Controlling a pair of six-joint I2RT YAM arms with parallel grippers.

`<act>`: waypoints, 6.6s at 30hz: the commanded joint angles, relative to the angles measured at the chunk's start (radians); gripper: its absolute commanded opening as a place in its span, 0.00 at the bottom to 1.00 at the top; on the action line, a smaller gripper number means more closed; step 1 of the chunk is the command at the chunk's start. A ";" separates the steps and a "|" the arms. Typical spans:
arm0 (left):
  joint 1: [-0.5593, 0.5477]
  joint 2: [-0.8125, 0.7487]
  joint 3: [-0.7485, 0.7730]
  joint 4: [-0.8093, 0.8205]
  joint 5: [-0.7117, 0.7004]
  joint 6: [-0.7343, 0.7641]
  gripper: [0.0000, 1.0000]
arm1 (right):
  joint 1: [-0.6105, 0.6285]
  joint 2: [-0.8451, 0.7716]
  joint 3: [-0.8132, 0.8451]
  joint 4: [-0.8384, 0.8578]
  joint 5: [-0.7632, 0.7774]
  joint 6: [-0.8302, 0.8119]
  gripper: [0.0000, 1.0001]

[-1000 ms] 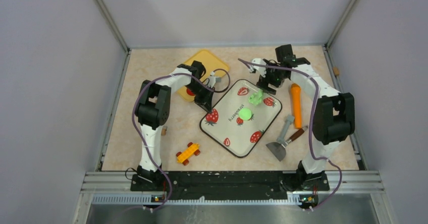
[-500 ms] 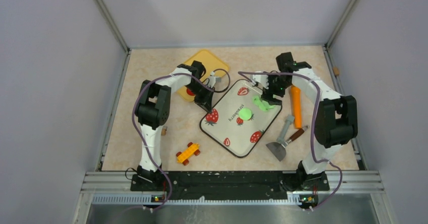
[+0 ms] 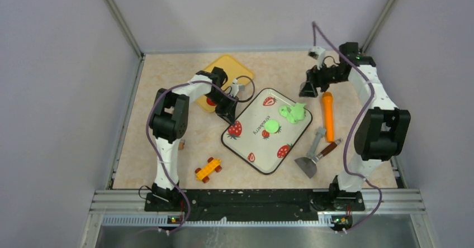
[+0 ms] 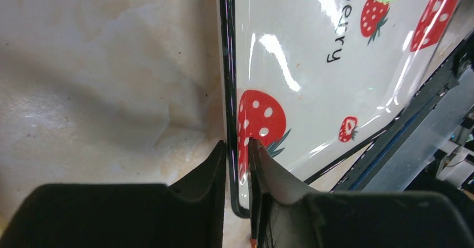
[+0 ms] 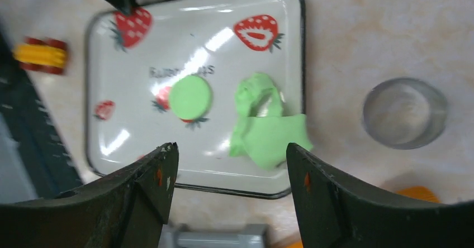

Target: Roll out the dumpling wrappers from the dough

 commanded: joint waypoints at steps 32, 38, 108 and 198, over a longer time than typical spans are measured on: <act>0.006 -0.178 0.067 0.032 0.098 -0.037 0.42 | -0.498 -0.217 -0.139 -0.316 -0.205 -0.037 0.68; 0.008 -0.252 0.024 0.101 0.077 -0.039 0.43 | -0.472 -0.318 -0.229 -0.544 0.136 -0.879 0.58; -0.001 -0.218 -0.033 0.647 0.364 -0.686 0.67 | 0.147 -0.454 -0.207 0.221 0.035 -0.002 0.00; -0.006 -0.045 -0.212 1.541 0.659 -1.390 0.00 | 0.038 -0.242 -0.456 0.702 -0.329 1.194 0.43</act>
